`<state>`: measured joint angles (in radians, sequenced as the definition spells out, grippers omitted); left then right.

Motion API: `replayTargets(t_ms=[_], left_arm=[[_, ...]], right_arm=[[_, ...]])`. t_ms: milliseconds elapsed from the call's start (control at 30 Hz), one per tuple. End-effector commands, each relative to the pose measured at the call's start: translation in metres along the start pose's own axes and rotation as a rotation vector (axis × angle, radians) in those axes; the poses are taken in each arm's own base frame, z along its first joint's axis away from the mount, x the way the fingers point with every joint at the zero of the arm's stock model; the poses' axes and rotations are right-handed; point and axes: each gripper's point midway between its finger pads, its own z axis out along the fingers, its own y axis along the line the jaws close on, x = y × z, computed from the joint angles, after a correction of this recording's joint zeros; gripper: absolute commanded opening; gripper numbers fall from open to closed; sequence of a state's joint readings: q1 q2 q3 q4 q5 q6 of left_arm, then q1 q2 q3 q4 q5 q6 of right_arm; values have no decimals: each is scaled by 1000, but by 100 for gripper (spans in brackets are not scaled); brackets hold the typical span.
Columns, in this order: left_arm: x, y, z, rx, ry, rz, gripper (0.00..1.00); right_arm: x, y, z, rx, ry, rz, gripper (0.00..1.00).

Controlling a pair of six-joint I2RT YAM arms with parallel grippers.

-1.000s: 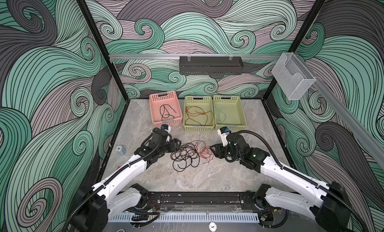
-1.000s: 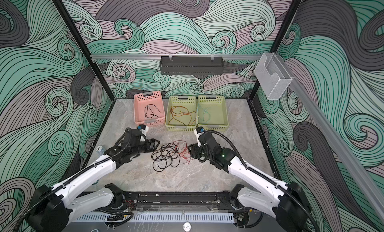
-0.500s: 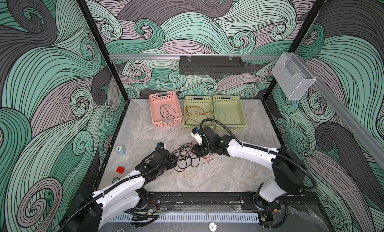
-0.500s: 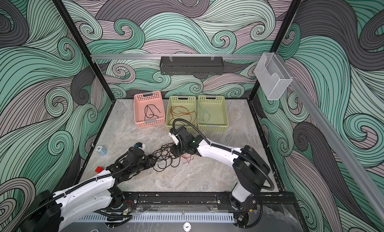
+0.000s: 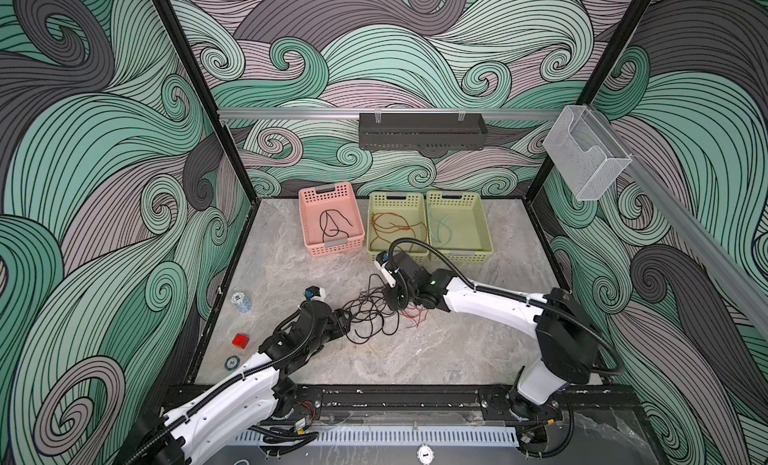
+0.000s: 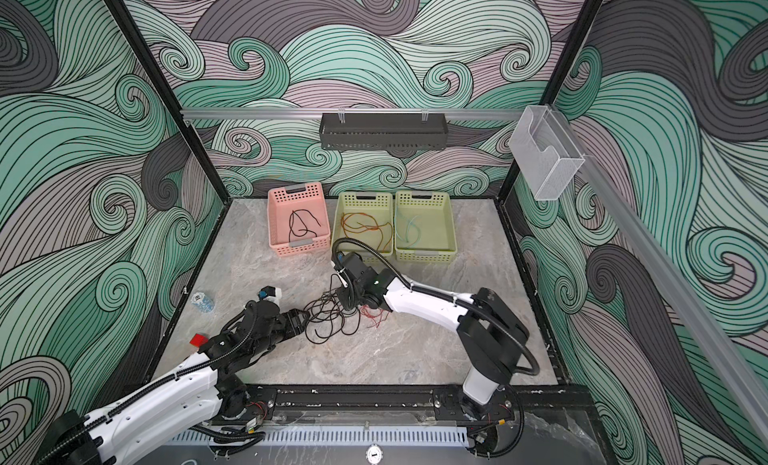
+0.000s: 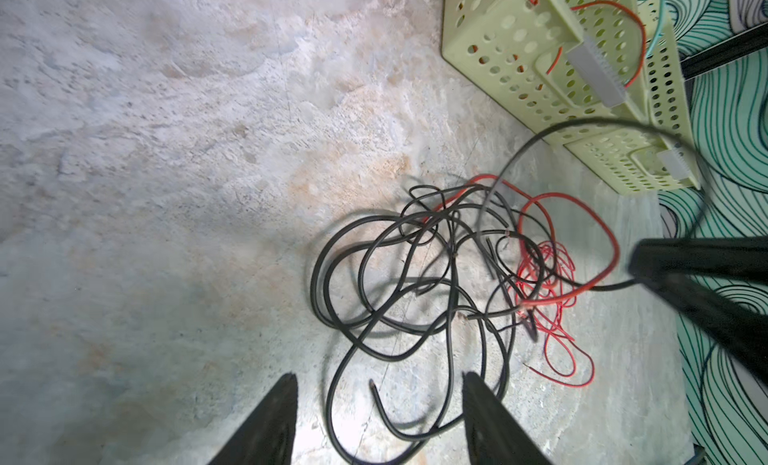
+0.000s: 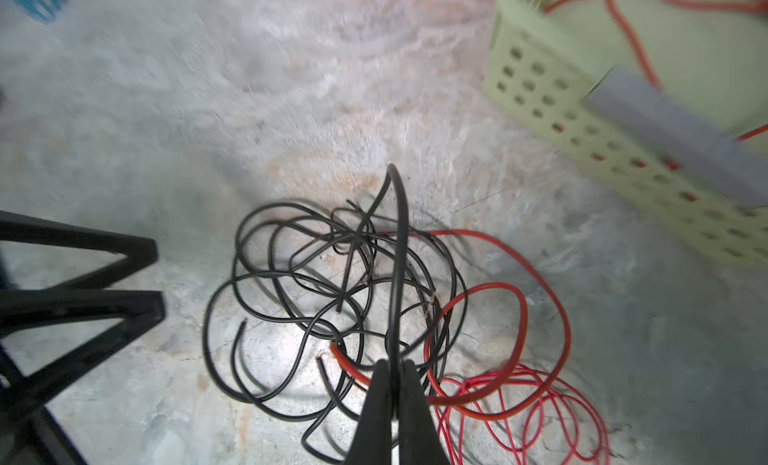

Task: Untangle the cables
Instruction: 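Grasp another black cable with the right gripper while the left returns to the tangle, then lift the black cable high with the right gripper out of the tangle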

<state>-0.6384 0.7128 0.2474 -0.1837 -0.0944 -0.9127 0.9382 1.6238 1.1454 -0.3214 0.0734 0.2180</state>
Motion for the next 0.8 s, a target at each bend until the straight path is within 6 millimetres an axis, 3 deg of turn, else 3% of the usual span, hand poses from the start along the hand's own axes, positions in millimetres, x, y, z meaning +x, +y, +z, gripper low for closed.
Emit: replayTargets(t_ms=[0,267,500,767], left_arm=[[2,9,-3,-16,-18,-9,61],[-3,-3,-7,52,-42,-10,60],[-7,-22,-9,116,-33,-3,65],[-27,-67,-20,226,-41,33,72]], right_arm=[[-35,-4,-47,42,-143,16,0],[-81,6,-118,-8,-328,-1,0],[-144,15,-216,-60,-599,-25,0],[-177,24,-292,-88,-759,-83,0]])
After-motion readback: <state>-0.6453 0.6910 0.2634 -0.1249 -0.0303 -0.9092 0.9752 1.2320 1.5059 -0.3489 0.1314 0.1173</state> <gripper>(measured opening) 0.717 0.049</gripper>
